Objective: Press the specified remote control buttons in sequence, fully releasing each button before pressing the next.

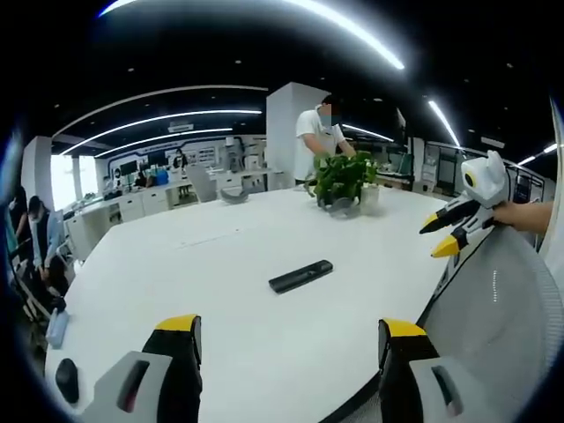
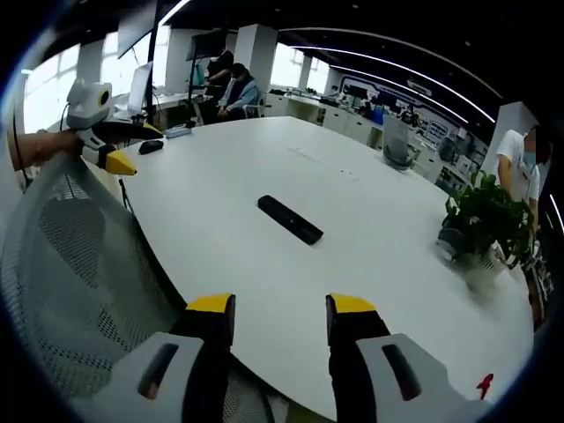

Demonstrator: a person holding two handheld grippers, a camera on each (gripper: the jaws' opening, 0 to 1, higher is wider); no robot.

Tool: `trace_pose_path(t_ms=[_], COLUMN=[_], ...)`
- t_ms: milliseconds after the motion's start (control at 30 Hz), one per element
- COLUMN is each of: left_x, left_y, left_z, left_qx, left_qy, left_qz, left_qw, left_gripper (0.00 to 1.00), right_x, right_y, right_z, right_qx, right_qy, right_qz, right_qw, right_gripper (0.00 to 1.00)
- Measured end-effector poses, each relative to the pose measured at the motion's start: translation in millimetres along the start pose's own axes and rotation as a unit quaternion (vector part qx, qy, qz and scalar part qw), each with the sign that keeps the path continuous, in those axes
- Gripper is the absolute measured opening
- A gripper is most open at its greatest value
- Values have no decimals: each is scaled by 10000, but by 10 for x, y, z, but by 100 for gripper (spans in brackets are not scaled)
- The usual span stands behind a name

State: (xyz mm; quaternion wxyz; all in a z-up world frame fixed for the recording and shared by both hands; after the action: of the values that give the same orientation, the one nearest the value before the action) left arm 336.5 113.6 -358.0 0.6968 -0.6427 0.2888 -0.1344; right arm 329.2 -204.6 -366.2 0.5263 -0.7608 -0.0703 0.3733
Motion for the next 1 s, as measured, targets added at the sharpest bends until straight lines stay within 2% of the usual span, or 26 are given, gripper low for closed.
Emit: trace_pose_path(t_ms=[1000], left_x=[-5], left_y=[8], left_z=[-4], left_qx=[-14], left_qy=[-33], left_qz=[35], left_qw=[10000], left_gripper=[86], right_x=[-8], right_y=[-2], right_z=[-10], right_qx=[6], right_qy=[36], right_qz=[-18], right_qw=[10000], right_gripper=[42])
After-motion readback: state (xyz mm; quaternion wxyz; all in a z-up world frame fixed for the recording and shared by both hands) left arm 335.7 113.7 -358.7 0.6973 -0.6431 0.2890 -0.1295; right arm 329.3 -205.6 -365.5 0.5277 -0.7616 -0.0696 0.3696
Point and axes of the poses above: the point that each gripper's makers call its tool centre point, and the gripper's own axes: x roughly forward along the fingers, z roughly to its left, y roughly out of its underside, the point moved 5 cm from there along -x, roughly backward along the fingers, and after that the axes turned 10 degrees about -z, right-handed, at the moved point
